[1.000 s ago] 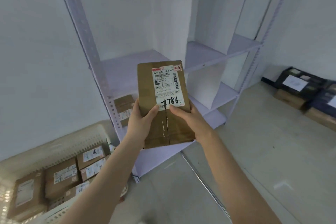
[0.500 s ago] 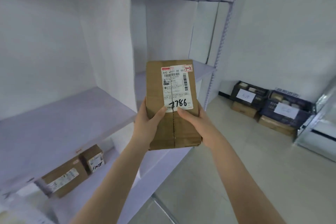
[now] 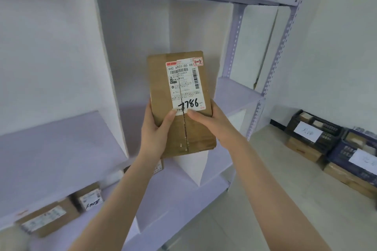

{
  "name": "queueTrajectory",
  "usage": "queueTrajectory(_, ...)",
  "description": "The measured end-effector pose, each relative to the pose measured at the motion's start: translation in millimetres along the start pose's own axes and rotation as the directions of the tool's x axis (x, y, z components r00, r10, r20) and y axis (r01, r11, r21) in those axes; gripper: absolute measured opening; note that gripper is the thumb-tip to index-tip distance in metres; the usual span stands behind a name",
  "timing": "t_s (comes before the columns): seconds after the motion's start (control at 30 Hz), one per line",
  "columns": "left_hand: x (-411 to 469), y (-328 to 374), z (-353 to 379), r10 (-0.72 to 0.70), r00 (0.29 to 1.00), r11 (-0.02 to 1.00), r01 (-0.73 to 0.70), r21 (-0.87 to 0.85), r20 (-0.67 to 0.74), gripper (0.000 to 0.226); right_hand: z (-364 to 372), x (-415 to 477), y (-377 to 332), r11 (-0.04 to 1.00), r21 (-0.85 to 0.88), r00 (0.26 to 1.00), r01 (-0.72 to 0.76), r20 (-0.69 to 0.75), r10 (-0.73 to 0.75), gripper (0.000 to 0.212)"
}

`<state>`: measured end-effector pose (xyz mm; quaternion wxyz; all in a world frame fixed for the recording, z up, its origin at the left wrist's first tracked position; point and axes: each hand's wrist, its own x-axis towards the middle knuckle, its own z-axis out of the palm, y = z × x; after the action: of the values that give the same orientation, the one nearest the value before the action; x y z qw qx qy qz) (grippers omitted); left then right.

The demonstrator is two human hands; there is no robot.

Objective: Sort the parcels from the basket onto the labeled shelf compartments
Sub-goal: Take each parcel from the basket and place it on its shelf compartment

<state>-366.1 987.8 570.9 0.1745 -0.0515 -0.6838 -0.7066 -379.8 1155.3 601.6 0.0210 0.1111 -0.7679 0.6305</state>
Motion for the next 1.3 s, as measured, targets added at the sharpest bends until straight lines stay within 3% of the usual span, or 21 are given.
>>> queueTrajectory(0.17,2,4,21,0.051,0.979,0.995,-0.032,0.097,-0.199,0.059,-22,36,6,0.999,0.030,0.981,0.036,0.188,-0.041,0.062)
queueTrajectory(0.47,-15,-23,19,0.132,0.912,0.948,-0.001,0.319,-0.389,0.078,1,68,59,0.992,0.051,0.902,0.117,0.412,-0.127,0.070)
queueTrajectory(0.7,-7,-47,12,0.067,0.901,0.909,0.122,0.399,-0.428,0.075,22,84,86,0.991,-0.014,0.905,0.133,0.409,-0.116,0.078)
queueTrajectory(0.93,22,-55,2,0.011,0.870,0.893,0.213,0.397,-0.492,0.057,45,108,88,0.992,-0.031,0.923,0.123,0.371,-0.103,0.080)
queueTrajectory(1.1,47,-63,-13,-0.004,0.850,0.870,0.263,0.418,-0.527,0.068,61,129,86,0.990,-0.047,0.931,0.130,0.350,-0.106,0.084)
queueTrajectory(1.3,89,-75,-25,-0.034,0.816,0.871,0.307,0.383,-0.577,0.066,78,164,86,0.985,-0.082,0.938,0.149,0.327,-0.114,0.081)
